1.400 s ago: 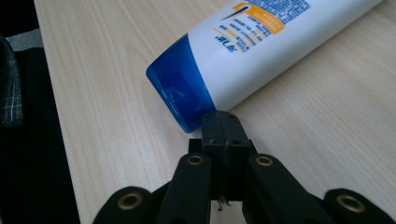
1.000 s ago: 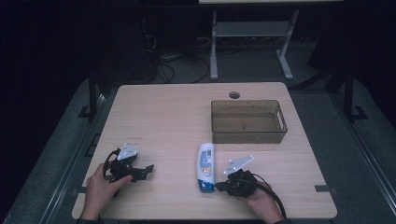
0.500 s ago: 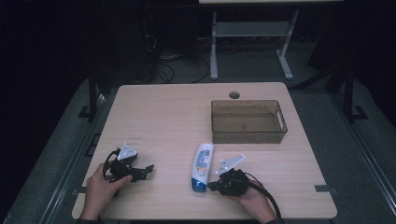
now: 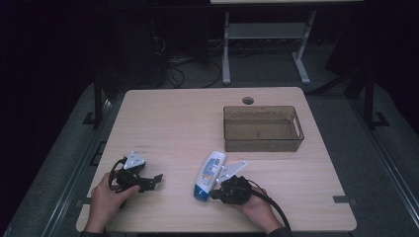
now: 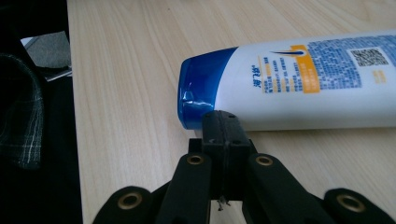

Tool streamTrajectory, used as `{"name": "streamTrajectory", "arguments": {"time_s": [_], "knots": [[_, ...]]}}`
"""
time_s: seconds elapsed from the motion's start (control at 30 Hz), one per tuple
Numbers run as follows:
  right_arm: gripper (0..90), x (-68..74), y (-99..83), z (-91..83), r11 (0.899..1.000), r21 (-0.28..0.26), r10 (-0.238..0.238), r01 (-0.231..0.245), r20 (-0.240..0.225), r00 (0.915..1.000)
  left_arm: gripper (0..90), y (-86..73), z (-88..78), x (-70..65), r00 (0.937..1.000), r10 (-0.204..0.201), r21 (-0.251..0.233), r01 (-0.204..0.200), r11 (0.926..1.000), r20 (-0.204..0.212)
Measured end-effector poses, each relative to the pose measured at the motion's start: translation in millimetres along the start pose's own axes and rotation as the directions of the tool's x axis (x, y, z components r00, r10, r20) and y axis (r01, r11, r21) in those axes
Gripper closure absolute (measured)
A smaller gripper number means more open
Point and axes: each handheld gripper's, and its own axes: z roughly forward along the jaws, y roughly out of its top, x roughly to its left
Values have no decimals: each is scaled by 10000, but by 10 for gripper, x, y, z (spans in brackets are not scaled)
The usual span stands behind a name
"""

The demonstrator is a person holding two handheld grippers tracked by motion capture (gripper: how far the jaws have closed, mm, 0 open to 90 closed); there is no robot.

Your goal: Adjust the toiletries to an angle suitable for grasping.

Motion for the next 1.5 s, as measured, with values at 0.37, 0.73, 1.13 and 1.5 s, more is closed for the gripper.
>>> {"name": "streamTrajectory", "arguments": {"time_s": [0.37, 0.73, 1.13, 1.5], "knots": [[899, -52, 107, -95, 9983, -582, 38, -33, 90, 10000, 127, 0, 0, 0, 10000, 4, 4, -4, 10000, 0], [899, -404, 361, -167, 9940, -1028, 493, -384, 1056, 9932, 127, 0, 0, -1, 10000, 0, -1, 0, 10000, -2], [899, -691, 540, -119, 9907, -1235, 808, -565, 2017, 9761, 127, 1, 2, -2, 10000, 53, -2, -53, 10000, -24], [899, -864, 621, 40, 9898, -1158, 1095, -835, 2410, 9643, 127, 1, 2, -5, 10000, 27, 0, -27, 10000, -19]]}}
